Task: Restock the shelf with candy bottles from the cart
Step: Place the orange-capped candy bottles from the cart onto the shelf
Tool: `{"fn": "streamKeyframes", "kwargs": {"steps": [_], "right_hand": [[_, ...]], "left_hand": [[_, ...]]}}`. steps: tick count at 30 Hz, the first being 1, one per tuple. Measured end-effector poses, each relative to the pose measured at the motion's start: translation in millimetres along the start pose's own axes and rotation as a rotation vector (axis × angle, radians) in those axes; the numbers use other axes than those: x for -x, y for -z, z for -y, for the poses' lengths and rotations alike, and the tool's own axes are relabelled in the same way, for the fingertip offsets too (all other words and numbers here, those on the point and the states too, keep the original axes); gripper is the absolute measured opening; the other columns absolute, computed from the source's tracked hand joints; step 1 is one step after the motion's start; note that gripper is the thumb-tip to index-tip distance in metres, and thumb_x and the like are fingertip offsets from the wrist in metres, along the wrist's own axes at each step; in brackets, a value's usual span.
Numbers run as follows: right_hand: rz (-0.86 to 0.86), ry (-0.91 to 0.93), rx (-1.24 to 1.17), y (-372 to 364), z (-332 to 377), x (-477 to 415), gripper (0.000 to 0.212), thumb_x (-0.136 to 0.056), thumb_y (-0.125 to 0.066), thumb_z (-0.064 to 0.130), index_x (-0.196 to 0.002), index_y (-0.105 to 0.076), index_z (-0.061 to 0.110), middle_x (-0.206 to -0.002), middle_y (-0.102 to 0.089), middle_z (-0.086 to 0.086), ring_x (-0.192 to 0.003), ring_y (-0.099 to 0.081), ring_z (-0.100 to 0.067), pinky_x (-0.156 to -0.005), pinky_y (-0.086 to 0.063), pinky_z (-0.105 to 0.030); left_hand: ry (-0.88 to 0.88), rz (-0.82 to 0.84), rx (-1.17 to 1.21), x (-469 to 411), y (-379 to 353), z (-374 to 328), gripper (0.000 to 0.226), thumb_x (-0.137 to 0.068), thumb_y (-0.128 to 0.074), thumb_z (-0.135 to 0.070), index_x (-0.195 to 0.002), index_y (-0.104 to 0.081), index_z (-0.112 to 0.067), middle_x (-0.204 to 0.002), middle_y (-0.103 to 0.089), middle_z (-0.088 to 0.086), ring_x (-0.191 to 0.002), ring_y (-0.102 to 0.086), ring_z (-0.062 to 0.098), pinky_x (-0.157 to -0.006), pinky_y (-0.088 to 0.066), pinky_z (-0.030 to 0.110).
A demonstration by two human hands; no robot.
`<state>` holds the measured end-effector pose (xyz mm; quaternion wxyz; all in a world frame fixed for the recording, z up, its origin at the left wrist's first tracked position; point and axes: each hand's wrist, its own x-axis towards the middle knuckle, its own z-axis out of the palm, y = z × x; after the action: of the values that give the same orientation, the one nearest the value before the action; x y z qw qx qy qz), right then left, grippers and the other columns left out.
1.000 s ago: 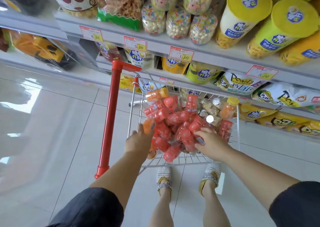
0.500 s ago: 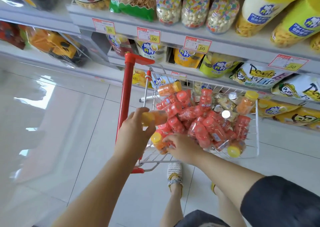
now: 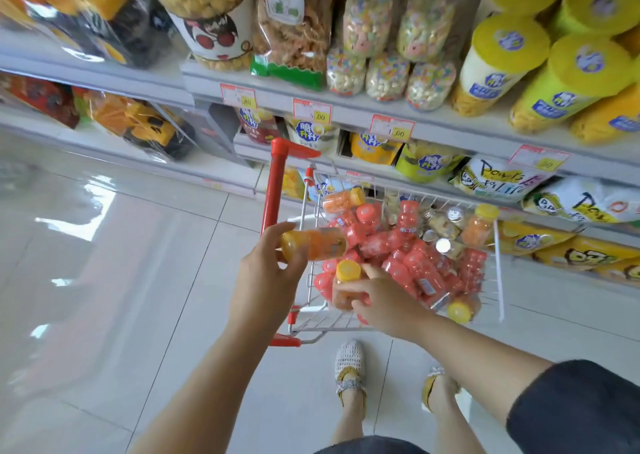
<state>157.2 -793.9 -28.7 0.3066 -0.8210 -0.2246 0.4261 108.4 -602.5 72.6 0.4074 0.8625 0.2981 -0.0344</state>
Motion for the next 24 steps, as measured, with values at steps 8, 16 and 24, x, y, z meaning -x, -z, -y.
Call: {"fn": "streamKeyframes", "kwargs": {"steps": [8, 16, 24], "right_hand": [[-0.315, 0.066, -0.447, 165.0, 48.1, 145.7, 0.026, -0.085, -0.075, 0.010, -0.103, -0.076, 0.029, -0.110, -0.073, 0.013, -0.107, -0.065, -0.002, -0.091, -0.050, -0.017], [-0.628, 0.151, -0.685, 261.8, 40.1, 261.2, 0.030, -0.087, -0.070, 0.002, -0.113, -0.066, 0.015, -0.108, -0.069, -0.003, -0.093, -0.069, -0.010, -0.073, -0.056, -0.026], [-0.981, 0.223, -0.717, 351.4, -8.4, 340.0, 0.049, -0.083, -0.077, 0.011, -0.117, -0.048, 0.032, -0.113, -0.070, 0.005, -0.105, -0.068, -0.012, -0.092, -0.054, -0.037]], "left_hand": [[0.124, 0.078, 0.765, 19.2, 28.8, -145.6, 0.012, -0.094, -0.061, -0.035, -0.096, -0.068, -0.025, -0.081, -0.073, -0.006, -0.080, -0.069, 0.014, -0.077, -0.055, 0.035], [0.490, 0.625, 1.227, 52.9, -35.0, -303.1, 0.037, -0.096, -0.054, -0.050, -0.089, -0.063, -0.014, -0.083, -0.056, 0.010, -0.067, -0.059, 0.025, -0.066, -0.060, 0.049], [0.010, 1.103, 1.069, 90.7, -82.3, -416.8, 0.015, -0.077, -0.057, -0.001, -0.088, -0.051, -0.009, -0.070, -0.051, 0.007, -0.056, -0.049, 0.019, -0.073, -0.035, 0.034]]}}
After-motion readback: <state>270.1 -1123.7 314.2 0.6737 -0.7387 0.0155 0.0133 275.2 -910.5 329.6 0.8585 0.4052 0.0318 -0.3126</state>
